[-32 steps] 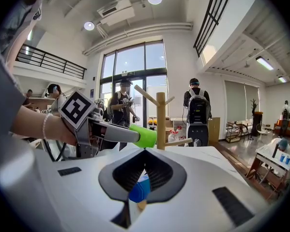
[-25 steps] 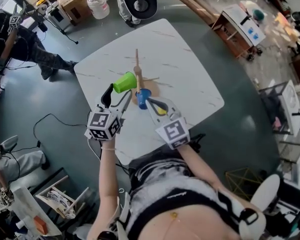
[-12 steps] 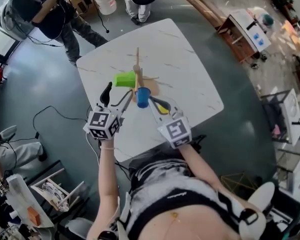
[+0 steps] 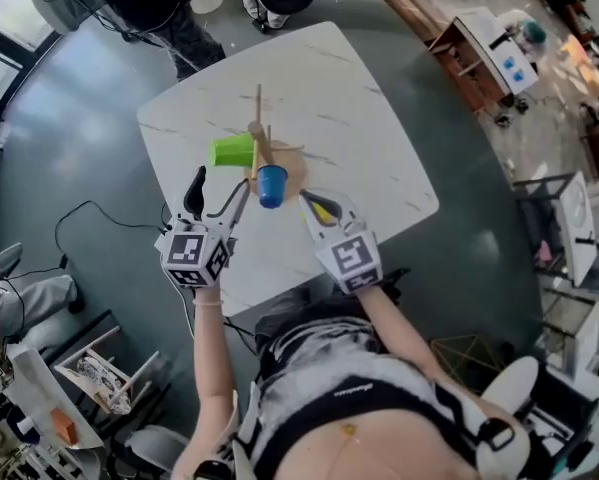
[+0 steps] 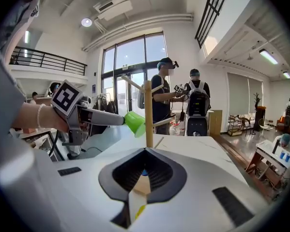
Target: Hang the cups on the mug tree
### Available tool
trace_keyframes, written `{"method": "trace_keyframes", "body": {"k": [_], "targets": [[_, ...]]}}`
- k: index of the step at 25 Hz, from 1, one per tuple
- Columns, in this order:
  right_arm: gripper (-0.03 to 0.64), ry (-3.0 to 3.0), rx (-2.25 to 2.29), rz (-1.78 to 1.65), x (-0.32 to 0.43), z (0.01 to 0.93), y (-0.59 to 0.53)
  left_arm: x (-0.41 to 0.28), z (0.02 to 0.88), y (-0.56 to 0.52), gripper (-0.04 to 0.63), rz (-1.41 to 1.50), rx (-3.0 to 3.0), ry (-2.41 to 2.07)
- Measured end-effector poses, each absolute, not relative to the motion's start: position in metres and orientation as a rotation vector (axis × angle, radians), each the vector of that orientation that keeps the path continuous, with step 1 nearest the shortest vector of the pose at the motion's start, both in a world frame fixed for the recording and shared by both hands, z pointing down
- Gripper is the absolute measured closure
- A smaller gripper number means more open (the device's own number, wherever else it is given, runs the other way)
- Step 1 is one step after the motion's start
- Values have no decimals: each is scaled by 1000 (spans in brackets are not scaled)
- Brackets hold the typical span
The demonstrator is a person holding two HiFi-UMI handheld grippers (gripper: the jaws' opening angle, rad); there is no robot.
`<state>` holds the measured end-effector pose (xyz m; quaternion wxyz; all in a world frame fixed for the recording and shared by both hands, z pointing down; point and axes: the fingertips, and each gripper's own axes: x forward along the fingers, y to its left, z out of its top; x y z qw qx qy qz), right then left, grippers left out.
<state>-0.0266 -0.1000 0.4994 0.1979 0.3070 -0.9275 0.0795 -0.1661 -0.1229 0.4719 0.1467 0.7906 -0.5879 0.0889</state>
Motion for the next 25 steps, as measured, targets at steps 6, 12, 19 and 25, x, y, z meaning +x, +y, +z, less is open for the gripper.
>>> {"method": "trace_keyframes", "body": {"k": [6, 12, 19, 25], "targets": [[600, -2506, 839, 283, -6, 533, -96, -166, 492, -108, 215, 255, 2190, -1710], [531, -2443, 805, 348, 2, 562, -94, -155, 511, -100, 215, 262, 2145, -1688], [416, -2377, 731, 385, 0, 593, -91, -150, 520, -93, 215, 254, 2116, -1671], [373, -2300, 697, 402, 2, 620, -90, -150, 528, -88, 215, 255, 2088, -1665]]}}
